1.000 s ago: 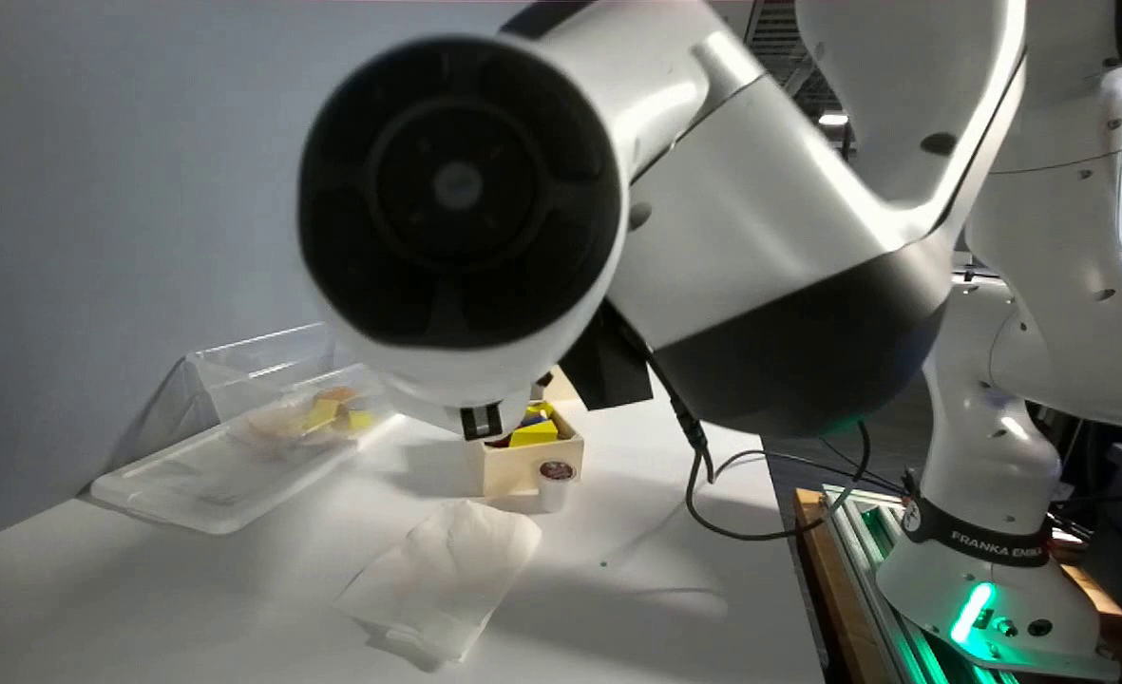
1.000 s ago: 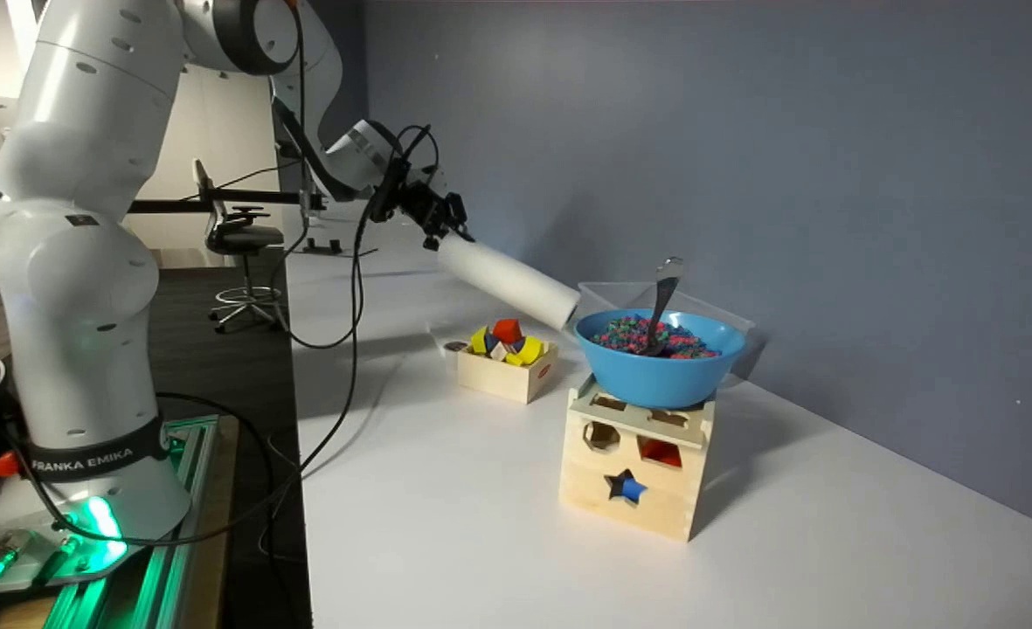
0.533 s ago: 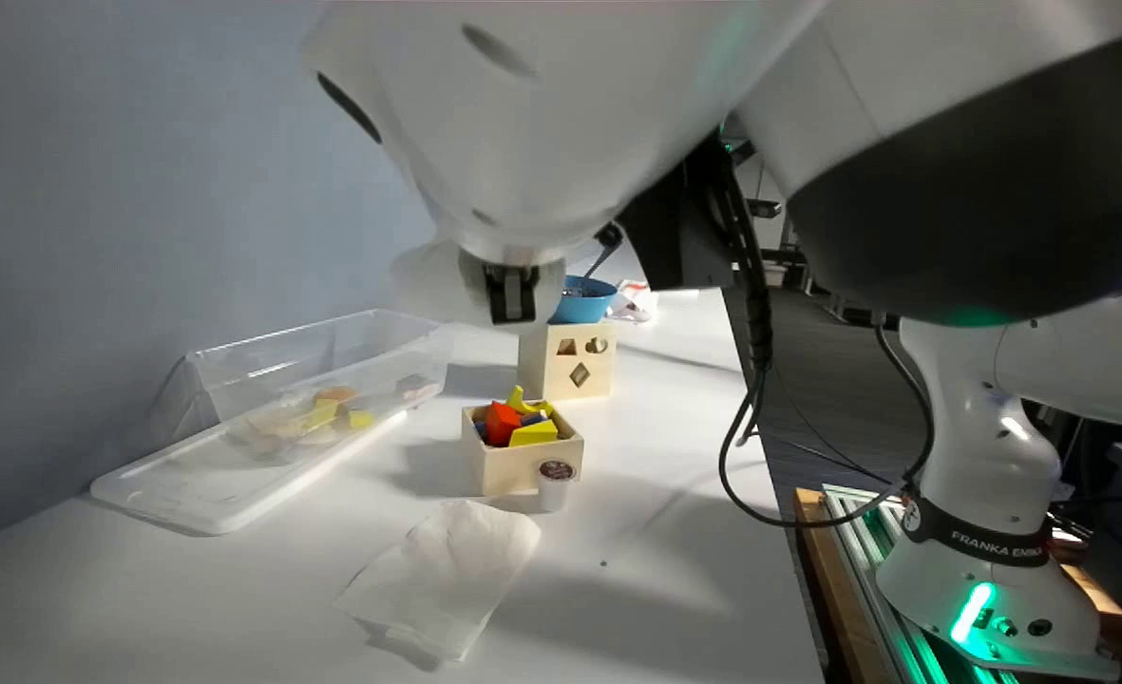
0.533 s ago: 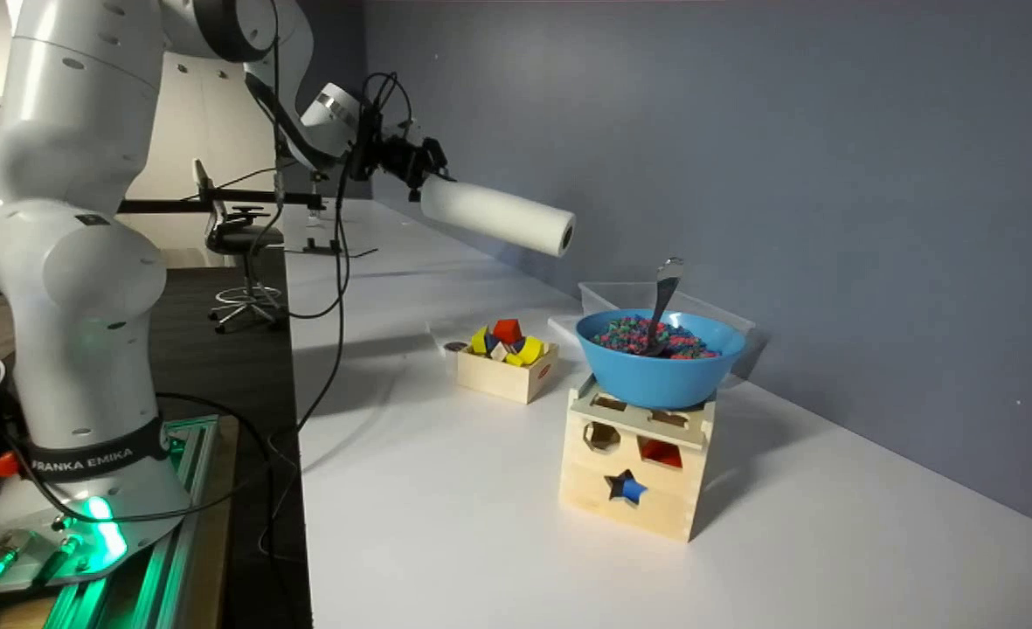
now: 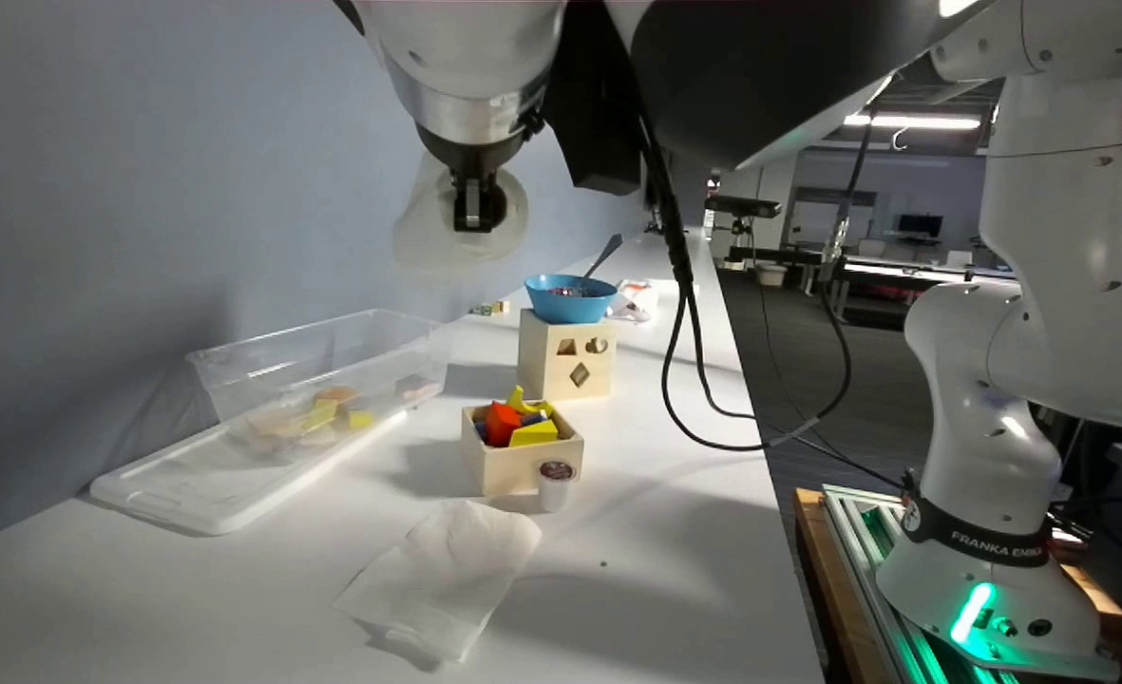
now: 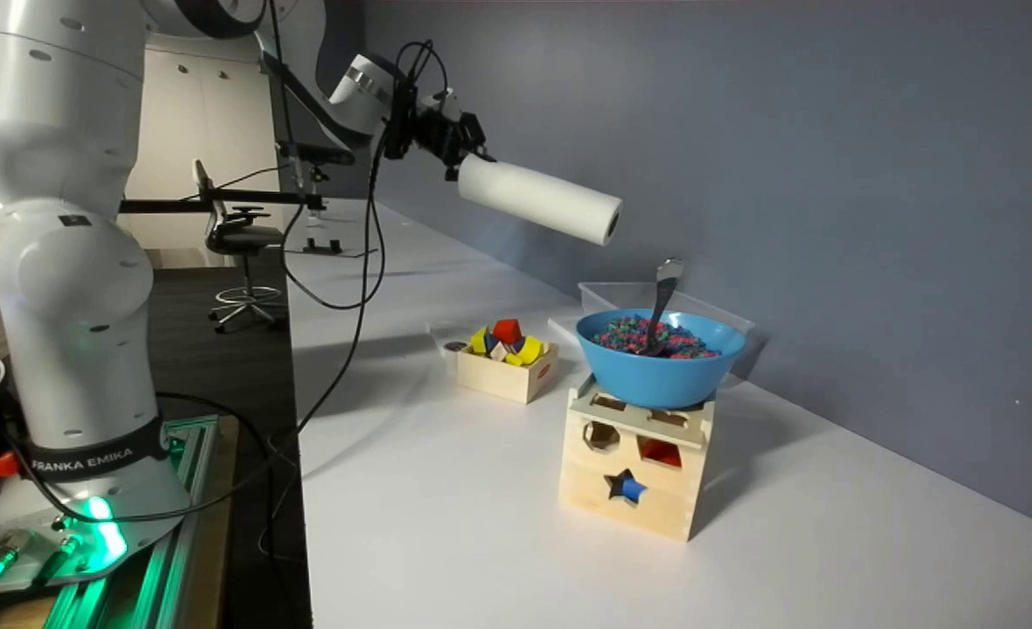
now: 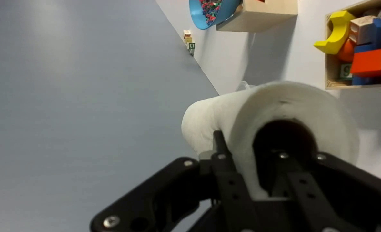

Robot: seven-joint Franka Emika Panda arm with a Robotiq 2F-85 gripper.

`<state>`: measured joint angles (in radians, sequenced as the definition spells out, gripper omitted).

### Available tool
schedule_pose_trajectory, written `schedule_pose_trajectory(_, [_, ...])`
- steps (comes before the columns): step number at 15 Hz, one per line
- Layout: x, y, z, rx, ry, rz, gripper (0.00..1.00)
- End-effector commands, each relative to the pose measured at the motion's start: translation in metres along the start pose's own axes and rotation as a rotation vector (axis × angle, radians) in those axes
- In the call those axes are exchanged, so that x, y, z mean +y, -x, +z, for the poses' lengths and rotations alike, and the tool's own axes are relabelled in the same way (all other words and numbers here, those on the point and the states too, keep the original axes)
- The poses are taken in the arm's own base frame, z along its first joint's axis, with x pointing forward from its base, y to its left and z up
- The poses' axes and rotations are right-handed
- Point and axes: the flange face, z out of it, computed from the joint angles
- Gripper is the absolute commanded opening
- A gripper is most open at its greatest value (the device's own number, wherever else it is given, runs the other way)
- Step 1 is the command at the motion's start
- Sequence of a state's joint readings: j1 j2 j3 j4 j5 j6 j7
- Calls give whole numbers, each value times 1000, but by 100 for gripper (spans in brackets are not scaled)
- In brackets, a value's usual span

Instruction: Place the paper towel roll in the tote

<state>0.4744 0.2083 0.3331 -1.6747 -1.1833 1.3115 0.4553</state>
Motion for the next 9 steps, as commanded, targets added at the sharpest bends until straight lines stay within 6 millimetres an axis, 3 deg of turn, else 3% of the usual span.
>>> schedule_pose_trajectory(1, [-1, 0, -3, 3, -1, -3, 4])
schedule_pose_trajectory(4, [29, -9, 15, -11, 7, 45, 4])
schedule_pose_trajectory(9, [73, -33, 73, -30, 24, 93, 4])
